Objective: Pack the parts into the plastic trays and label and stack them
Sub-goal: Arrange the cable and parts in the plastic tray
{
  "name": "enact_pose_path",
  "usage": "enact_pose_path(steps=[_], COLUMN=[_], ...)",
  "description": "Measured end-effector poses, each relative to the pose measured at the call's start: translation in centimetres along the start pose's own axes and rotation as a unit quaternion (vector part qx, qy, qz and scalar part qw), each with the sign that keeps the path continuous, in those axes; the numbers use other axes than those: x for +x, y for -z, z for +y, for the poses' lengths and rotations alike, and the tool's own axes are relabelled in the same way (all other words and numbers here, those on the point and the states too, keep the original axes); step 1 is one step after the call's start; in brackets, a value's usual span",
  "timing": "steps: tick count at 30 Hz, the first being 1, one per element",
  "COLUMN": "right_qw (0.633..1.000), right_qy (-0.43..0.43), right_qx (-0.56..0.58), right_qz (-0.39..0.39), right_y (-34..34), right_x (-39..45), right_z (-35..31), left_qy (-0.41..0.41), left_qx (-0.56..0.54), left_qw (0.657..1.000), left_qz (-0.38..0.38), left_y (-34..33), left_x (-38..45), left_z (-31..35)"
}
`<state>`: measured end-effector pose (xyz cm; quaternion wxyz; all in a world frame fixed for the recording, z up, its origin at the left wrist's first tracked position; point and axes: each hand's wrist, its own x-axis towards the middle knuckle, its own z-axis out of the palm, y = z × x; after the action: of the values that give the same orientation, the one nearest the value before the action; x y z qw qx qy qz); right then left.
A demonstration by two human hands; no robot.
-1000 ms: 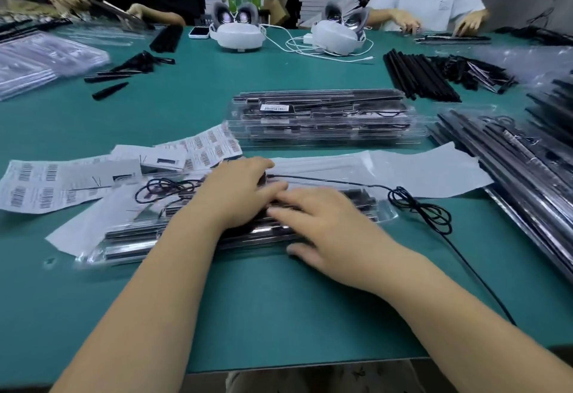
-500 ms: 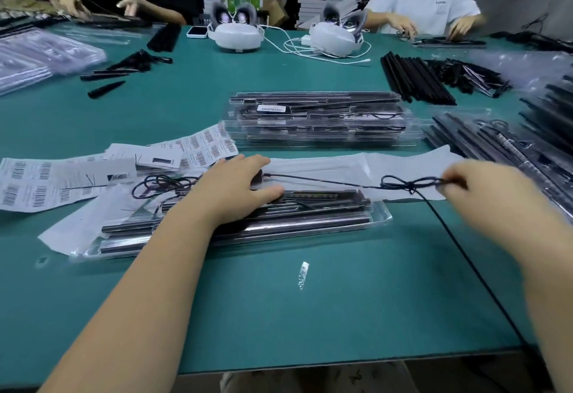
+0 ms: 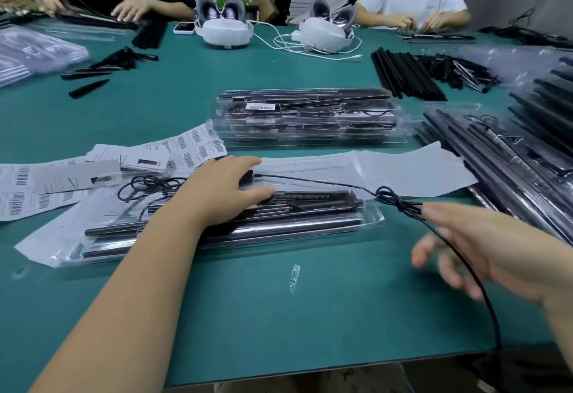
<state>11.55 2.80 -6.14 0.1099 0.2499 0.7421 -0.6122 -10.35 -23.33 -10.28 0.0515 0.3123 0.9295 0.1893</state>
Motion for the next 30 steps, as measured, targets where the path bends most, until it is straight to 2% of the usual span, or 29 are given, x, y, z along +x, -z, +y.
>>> enact_pose_path(steps=[2, 4, 6, 8, 9, 10, 12, 14, 16, 19, 21, 23, 25, 27, 29, 30], right_qw=[0.997, 0.982, 0.97, 0.983, 0.987, 0.977, 0.917, 0.883, 0.889, 0.877, 0.846, 0.809, 0.792, 0.79, 0.812, 0.831], right_qy=[-0.027, -0.038, -0.006, 0.08, 0.138, 0.193, 0.298, 0.362, 0.371, 0.322, 0.251, 0.221, 0.23, 0.244, 0.258, 0.265], right_qx=[0.021, 0.087, 0.168, 0.144, 0.078, -0.002, -0.096, -0.06, 0.06, 0.27, 0.436, 0.534, 0.563, 0.561, 0.523, 0.488], right_qz=[-0.068, -0.165, -0.175, -0.078, 0.006, 0.094, 0.246, 0.292, 0.263, 0.233, 0.178, 0.108, 0.05, 0.021, 0.02, 0.029], right_y=[0.1, 0.3, 0.6, 0.5, 0.2, -0.2, -1.2, -1.7, -1.9, -1.3, -0.7, -0.1, 0.0, -0.4, -0.7, -0.8], right_x=[-2.1, -3.5, -3.7, -2.8, -2.0, -0.9, 1.7, 4.7, 7.7, 11.6, 12.6, 13.1, 13.3, 13.2, 12.9, 12.7], right_z=[1.2, 1.3, -0.2, -2.6, -3.8, -4.9, -6.9, -7.9, -7.6, -5.3, -4.0, -3.1, -2.9, -3.1, -3.9, -4.3], left_qy=[-0.004, -0.005, -0.004, -0.006, -0.008, -0.009, -0.01, -0.009, -0.009, -0.009, -0.008, -0.007, 0.003, 0.034, 0.023, -0.006], left_qx=[0.002, 0.002, 0.003, 0.003, 0.002, 0.002, -0.001, -0.006, -0.012, -0.026, -0.037, -0.038, -0.036, -0.017, 0.074, 0.099], left_qw=[1.0, 1.0, 1.0, 1.0, 1.0, 1.0, 1.0, 1.0, 0.999, 0.999, 0.998, 0.999, 0.999, 0.999, 0.997, 0.995], left_qz=[0.003, 0.005, 0.007, 0.013, 0.015, 0.018, 0.021, 0.024, 0.03, 0.039, 0.041, 0.036, 0.01, -0.028, -0.027, 0.007], left_y=[0.0, -0.1, 0.0, 0.0, -0.1, -0.1, -0.2, -0.2, -0.2, -0.2, -0.2, -0.2, 0.2, 0.8, 1.5, 1.6], left_x=[0.0, -0.1, -0.1, -0.2, -0.2, -0.3, -0.4, -0.4, -0.5, -0.6, -0.6, -0.6, -0.6, -0.3, 0.2, 0.5], left_z=[0.1, 0.0, 0.0, 0.0, 0.0, 0.1, 0.1, 0.1, 0.1, 0.0, -0.1, 0.0, 0.3, 1.1, 2.7, 3.9])
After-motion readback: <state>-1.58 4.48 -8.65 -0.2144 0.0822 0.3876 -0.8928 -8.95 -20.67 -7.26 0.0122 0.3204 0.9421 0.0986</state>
